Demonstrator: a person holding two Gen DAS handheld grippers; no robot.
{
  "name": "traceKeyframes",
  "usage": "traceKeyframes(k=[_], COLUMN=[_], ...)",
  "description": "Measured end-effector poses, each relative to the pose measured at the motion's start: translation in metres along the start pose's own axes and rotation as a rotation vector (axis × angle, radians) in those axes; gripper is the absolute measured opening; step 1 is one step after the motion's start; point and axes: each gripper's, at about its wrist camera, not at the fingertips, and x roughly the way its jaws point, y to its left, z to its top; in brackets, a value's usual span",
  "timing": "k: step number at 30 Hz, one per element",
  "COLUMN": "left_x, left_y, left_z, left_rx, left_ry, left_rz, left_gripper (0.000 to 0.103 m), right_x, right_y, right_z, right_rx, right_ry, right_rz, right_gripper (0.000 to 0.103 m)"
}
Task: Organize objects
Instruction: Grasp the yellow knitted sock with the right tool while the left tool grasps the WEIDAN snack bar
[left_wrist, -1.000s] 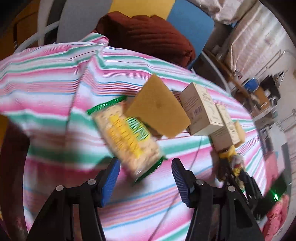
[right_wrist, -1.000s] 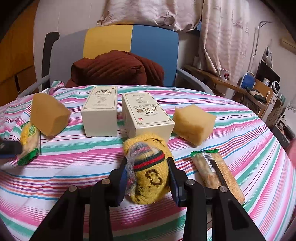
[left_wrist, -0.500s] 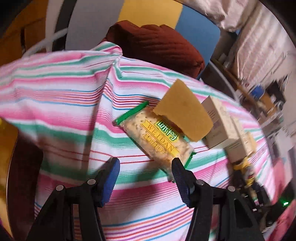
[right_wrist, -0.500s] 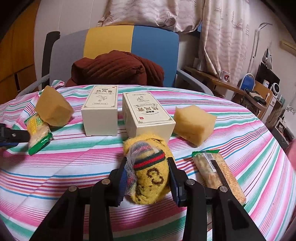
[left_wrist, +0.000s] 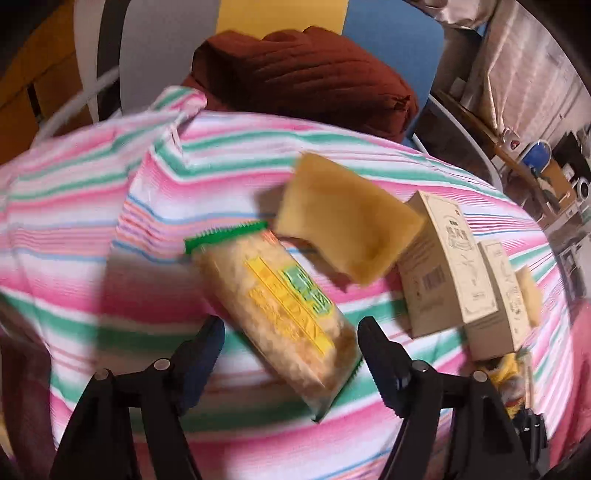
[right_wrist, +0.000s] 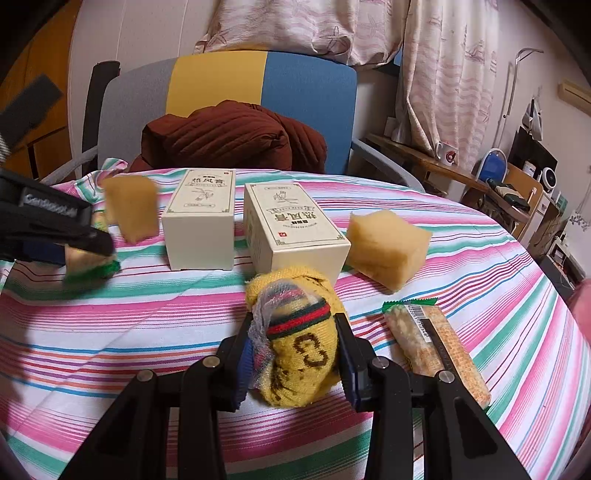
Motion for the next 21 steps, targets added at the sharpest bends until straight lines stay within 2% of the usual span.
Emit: traceKeyframes(k=[3, 5, 7, 12, 16, 17, 21], left_x=[-0.004, -0.009, -0.015, -0.025, -0.027, -0.025, -0.007], left_y=[0.008, 0.026, 0.043, 0.064, 0.053, 0.047, 0.037], left_z=[-0.004, -0.009, -0.017, -0.027, -0.021, -0.017, -0.006], left_rx=[0.062, 0.065, 0.071, 0.05, 0.074, 0.091, 0.176], left_ry=[-0.034, -0.059, -0.07, -0.081, -0.106, -0.112, -0.107], left_rz=[-0.011, -0.024, -0.002, -0.047, 0.027, 0.069, 0.149], left_gripper=[0.073, 0.062, 0.058, 0.058, 0.066, 0.066, 0.067], right_x=[0.0, 0.0, 0.0, 0.0, 0.0, 0.0, 0.001], right_y=[0.0, -0.001, -0.001, 0.001, 0.001, 0.001, 0.002], right_z=[0.0, 0.0, 0.0, 0.0, 0.0, 0.0, -0.001], right_rx=[0.005, 0.006, 0.007, 0.004, 0.003, 0.004, 0.005], right_ry=[-0.001, -0.001, -0.001, 0.0, 0.001, 0.001, 0.003], right_rz=[0.004, 0.005, 0.006, 0.002, 0.001, 0.001, 0.002], right_gripper=[0.04, 0.04, 0.04, 0.041, 0.041, 0.041, 0.041])
